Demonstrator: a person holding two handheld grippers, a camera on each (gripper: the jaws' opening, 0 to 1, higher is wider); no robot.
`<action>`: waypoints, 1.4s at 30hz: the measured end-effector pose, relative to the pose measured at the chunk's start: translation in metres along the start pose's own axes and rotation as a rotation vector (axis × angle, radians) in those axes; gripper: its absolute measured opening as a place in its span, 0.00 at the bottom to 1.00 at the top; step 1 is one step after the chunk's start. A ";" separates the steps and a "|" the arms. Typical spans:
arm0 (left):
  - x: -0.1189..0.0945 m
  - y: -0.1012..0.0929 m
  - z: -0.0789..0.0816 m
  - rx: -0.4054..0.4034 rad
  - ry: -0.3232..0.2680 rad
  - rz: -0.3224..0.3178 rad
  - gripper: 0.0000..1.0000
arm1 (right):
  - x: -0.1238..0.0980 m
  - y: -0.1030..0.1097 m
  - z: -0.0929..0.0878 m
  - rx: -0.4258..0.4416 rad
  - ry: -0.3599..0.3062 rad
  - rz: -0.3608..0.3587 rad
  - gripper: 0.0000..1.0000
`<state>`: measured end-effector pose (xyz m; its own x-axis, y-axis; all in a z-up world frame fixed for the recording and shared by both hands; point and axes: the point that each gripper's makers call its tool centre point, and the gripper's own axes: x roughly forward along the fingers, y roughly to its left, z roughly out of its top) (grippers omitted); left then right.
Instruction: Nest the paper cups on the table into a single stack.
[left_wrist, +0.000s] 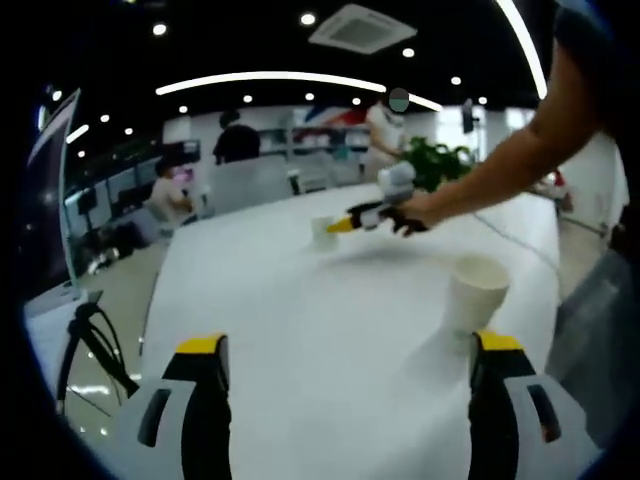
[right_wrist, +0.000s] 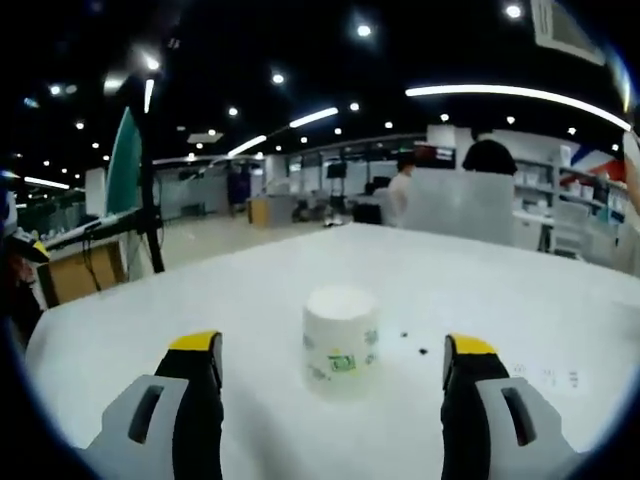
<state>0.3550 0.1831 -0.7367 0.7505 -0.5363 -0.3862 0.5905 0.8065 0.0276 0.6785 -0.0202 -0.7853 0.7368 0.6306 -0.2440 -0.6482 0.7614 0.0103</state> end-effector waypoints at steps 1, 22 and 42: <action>-0.001 0.002 0.000 0.005 0.003 0.004 0.99 | 0.003 0.002 0.001 0.000 -0.001 0.001 0.88; 0.000 0.009 0.000 -0.028 -0.006 0.016 0.99 | 0.038 -0.003 -0.014 0.011 0.086 -0.065 0.41; 0.009 0.003 0.010 -0.019 -0.031 -0.001 0.99 | 0.035 -0.003 0.012 -0.018 0.098 -0.053 0.40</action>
<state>0.3660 0.1785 -0.7310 0.7589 -0.5441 -0.3578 0.5856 0.8105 0.0096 0.7085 0.0012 -0.7825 0.7481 0.5711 -0.3378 -0.6128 0.7899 -0.0219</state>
